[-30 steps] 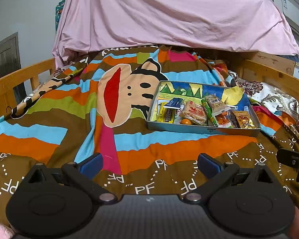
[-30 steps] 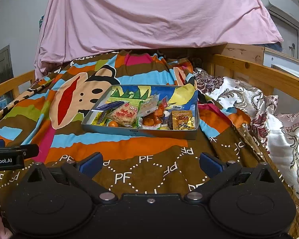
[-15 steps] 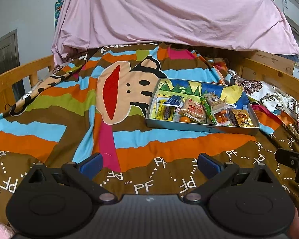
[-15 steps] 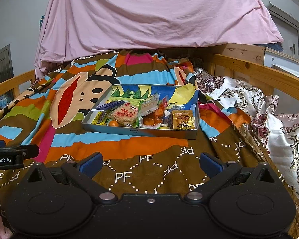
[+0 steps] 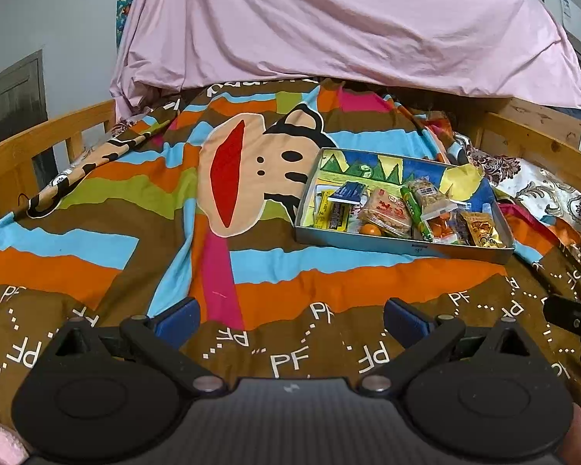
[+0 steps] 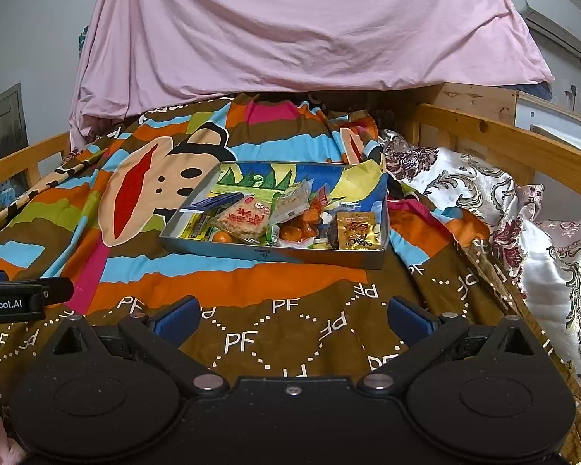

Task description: Organize snacks

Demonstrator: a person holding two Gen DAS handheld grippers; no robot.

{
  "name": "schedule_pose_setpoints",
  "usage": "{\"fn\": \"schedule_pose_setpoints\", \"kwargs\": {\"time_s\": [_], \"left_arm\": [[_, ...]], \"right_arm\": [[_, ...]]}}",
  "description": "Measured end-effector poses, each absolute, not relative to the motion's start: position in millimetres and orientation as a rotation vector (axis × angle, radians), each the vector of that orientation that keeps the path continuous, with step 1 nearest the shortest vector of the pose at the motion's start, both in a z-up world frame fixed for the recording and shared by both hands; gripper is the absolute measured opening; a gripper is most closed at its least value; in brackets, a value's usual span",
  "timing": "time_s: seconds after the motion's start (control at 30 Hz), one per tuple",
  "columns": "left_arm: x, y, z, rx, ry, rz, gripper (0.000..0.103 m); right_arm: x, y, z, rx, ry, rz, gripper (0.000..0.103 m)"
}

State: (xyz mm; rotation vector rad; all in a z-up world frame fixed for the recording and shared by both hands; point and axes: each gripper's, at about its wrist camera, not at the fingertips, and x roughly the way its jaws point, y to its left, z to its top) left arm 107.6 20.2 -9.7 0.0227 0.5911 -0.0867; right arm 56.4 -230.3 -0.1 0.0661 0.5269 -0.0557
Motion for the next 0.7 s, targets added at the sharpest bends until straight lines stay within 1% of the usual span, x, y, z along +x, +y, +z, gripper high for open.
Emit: {"fn": "schedule_pose_setpoints", "kwargs": {"time_s": [0.7], "left_arm": [[110.4, 20.4, -9.5, 0.021, 0.604, -0.068, 0.103]], "right_arm": [[55.2, -228.1, -0.8, 0.063, 0.53, -0.058, 0.103]]}}
